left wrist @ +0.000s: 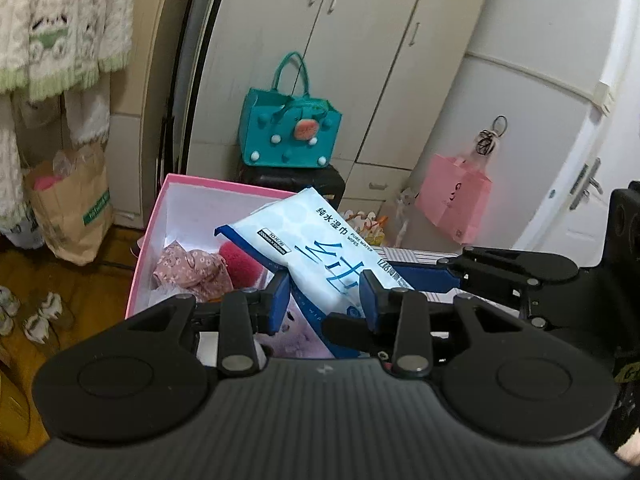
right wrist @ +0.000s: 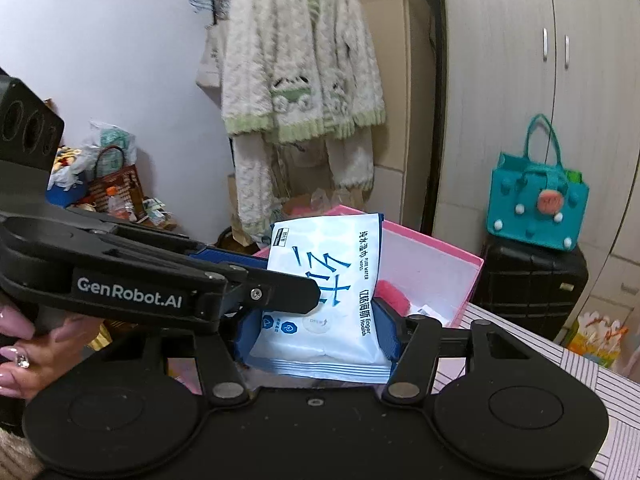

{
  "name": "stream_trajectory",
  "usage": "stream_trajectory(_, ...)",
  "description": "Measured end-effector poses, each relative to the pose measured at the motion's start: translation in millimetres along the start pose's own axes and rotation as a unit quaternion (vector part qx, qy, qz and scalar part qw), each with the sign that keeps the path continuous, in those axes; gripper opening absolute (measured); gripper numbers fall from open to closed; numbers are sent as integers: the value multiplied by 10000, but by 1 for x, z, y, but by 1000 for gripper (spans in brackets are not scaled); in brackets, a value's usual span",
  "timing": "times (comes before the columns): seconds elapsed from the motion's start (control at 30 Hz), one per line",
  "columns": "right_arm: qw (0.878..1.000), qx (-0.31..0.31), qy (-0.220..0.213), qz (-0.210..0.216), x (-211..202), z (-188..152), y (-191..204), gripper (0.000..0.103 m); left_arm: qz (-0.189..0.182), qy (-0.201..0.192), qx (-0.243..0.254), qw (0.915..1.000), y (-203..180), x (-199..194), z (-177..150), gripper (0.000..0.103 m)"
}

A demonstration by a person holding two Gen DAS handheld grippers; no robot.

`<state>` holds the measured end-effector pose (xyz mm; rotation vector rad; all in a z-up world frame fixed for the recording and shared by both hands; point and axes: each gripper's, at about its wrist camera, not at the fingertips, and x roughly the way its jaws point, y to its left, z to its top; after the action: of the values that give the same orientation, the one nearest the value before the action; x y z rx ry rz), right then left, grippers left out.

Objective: Organize soft objects
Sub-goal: 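Lift the wipes pack with both tools and carry it over the box, then lower the wipes pack into the box and open both tools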

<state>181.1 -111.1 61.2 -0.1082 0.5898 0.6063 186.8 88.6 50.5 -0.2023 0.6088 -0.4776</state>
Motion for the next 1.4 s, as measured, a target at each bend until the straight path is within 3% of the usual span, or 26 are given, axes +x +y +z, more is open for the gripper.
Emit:
stream_trajectory(0.23,9991,248,313,-132,43,7,-22,62,-27,361,-418,9985,28,50,18,35)
stream_trajectory(0.47,9979,-158,548,-294,74,4,-20,62,-142,552,-1045,9929,61,79,15,35)
stream_trajectory(0.77,9924,-782,681,-669,95,8,-17,63,244,706,-763,9943,59,102,17,36)
stream_trajectory(0.83,9892,-1010,686,-811,100,7,-13,63,517,592,-659,9947,57,100,17,36)
stream_trajectory(0.97,9906,-925,581,-819,89,6,-15,63,961,286,-233,9947,47,87,20,37)
stream_trajectory(1.2,9967,-281,308,-690,46,-2,-22,64,957,202,-114,9951,43,57,17,41)
stream_trajectory(1.4,9988,265,295,-270,5,-13,-21,65,952,269,87,9951,26,34,10,44)
